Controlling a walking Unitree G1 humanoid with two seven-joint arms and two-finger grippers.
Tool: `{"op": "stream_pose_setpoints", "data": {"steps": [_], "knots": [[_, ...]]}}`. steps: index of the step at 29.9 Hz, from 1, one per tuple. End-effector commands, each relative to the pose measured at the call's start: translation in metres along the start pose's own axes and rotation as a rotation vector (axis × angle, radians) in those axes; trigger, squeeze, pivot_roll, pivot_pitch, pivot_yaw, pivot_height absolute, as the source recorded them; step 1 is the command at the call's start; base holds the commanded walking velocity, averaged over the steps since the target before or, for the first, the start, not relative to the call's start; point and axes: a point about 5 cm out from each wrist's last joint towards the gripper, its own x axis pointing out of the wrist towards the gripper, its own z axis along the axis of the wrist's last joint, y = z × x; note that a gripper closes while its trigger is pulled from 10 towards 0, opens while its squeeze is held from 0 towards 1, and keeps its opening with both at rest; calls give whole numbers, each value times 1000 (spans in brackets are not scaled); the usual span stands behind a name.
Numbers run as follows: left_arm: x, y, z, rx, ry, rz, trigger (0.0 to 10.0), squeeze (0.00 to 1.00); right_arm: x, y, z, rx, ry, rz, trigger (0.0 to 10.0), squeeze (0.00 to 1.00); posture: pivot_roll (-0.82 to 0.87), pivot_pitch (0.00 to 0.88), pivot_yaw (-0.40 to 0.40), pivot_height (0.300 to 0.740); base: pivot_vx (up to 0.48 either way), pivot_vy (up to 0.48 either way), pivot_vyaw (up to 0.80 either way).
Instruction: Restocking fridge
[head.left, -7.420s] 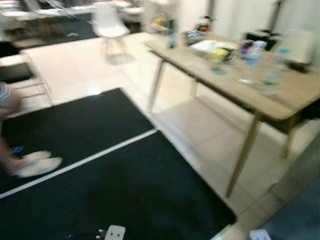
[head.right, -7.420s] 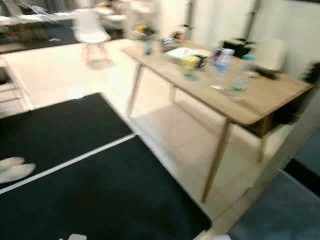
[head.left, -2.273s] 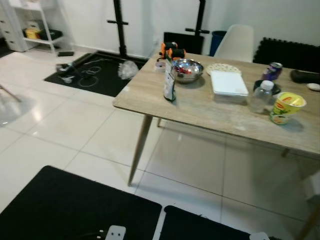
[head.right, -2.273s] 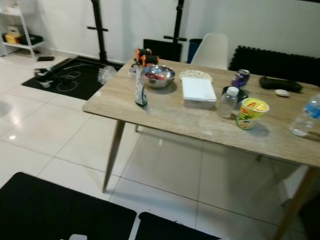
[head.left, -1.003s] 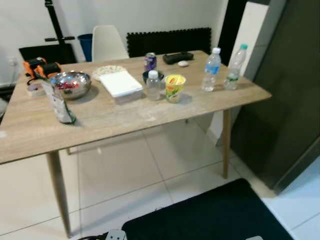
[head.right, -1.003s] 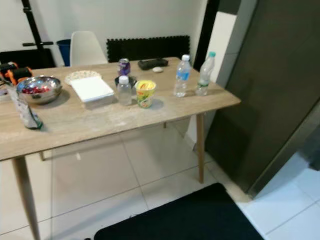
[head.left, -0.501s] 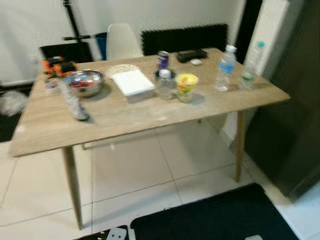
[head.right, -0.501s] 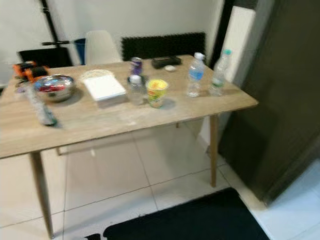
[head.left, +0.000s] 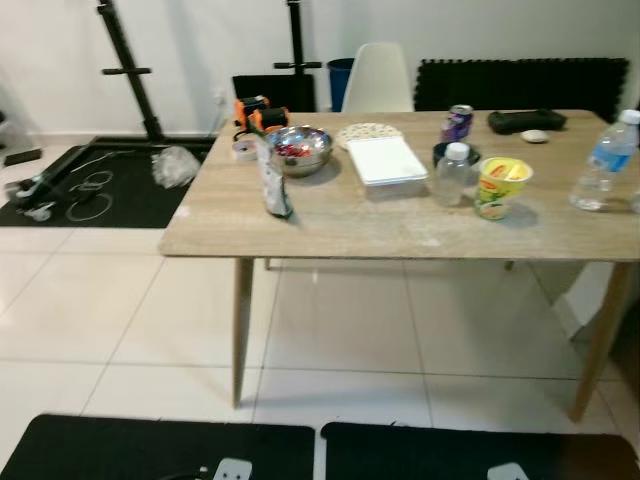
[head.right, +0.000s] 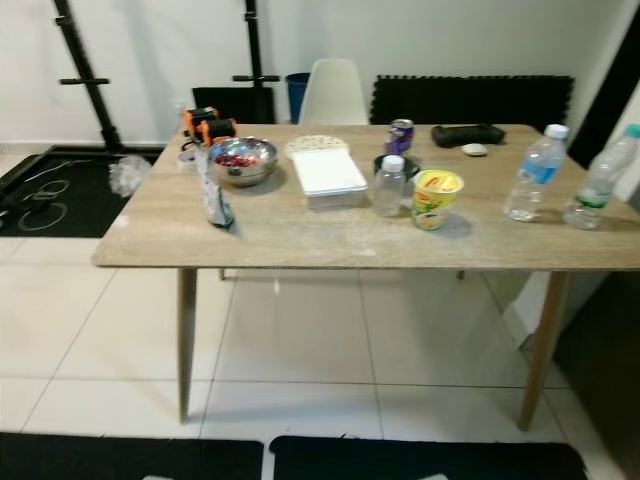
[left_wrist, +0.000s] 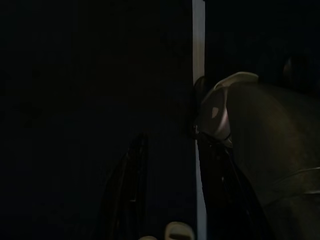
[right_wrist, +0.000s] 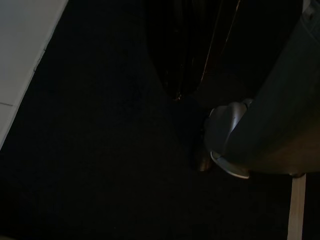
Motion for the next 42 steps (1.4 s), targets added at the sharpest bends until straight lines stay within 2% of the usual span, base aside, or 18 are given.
{"op": "stream_pose_setpoints", "data": {"steps": [1, 7, 18, 32, 42], "knots": [[0, -4, -3, 7, 17, -6, 10000, 0, 0, 0, -5, 21, 11, -6, 10000, 0, -59, 0, -19, 740, 0, 0, 0], [0, -3, -3, -3, 14, -11, 10000, 0, 0, 0, -5, 17, 5, -7, 10000, 0, -59, 0, -19, 740, 0, -112, 0], [-1, 0, -4, -8, 13, -10, 10000, 0, 0, -1, -5, 6, 7, -9, 10000, 0, -56, 0, -20, 740, 0, -405, 0], [0, -4, -3, -2, 9, -16, 10000, 0, -1, -1, -5, -9, 12, -6, 10000, 0, -58, 0, -22, 740, 0, -385, 0], [0, 1, 0, 7, 2, -16, 10000, 0, 0, 1, -5, -21, 4, 2, 10000, 0, -57, 0, -16, 740, 0, -385, 0]]}}
